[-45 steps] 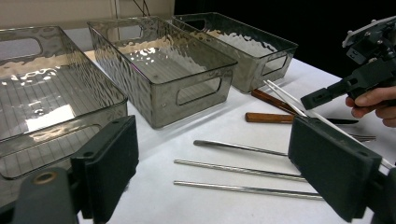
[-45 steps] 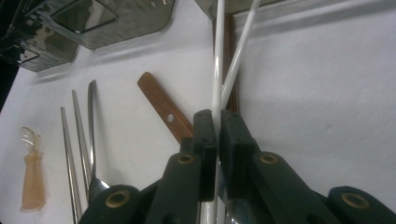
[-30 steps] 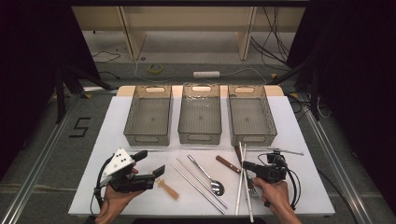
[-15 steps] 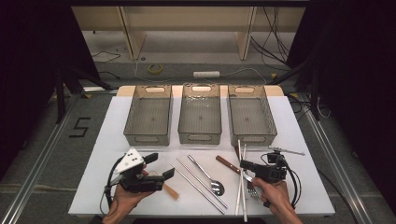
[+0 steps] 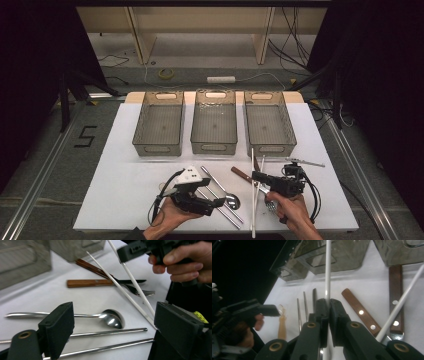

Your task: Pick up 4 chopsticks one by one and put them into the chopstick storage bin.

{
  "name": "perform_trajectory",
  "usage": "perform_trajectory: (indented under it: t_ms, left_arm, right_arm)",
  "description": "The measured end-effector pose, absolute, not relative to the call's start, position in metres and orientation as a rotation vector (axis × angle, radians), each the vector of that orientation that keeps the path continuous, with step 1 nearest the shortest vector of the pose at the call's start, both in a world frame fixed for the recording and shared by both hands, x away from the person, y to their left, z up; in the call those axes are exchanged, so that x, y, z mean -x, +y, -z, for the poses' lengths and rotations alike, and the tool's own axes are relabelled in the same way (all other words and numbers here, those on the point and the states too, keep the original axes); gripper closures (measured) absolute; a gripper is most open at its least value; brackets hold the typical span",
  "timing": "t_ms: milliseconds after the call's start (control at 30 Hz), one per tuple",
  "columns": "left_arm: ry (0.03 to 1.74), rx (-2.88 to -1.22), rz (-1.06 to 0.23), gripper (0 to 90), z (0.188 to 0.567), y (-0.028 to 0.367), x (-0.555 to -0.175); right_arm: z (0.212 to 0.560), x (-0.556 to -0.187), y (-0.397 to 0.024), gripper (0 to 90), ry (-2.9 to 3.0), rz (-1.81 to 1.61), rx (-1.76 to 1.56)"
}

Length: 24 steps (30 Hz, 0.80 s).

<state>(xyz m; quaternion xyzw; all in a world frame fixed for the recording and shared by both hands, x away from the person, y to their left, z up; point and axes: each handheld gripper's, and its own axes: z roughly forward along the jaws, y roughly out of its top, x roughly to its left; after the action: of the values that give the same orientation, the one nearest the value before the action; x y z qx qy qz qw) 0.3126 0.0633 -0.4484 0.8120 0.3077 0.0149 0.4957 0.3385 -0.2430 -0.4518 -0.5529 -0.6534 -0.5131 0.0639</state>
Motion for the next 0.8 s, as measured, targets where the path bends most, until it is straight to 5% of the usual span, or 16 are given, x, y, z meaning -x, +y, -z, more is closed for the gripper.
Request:
perform_trajectory:
  t_ms: [800]
  left_arm:
    - [0.685, -1.99, 0.018, 17.5, 0.445, 0.044, -0.31]
  right_arm:
    - [0.433, -0.335, -0.236, 87.7, -1.851, 1.692, 1.508]
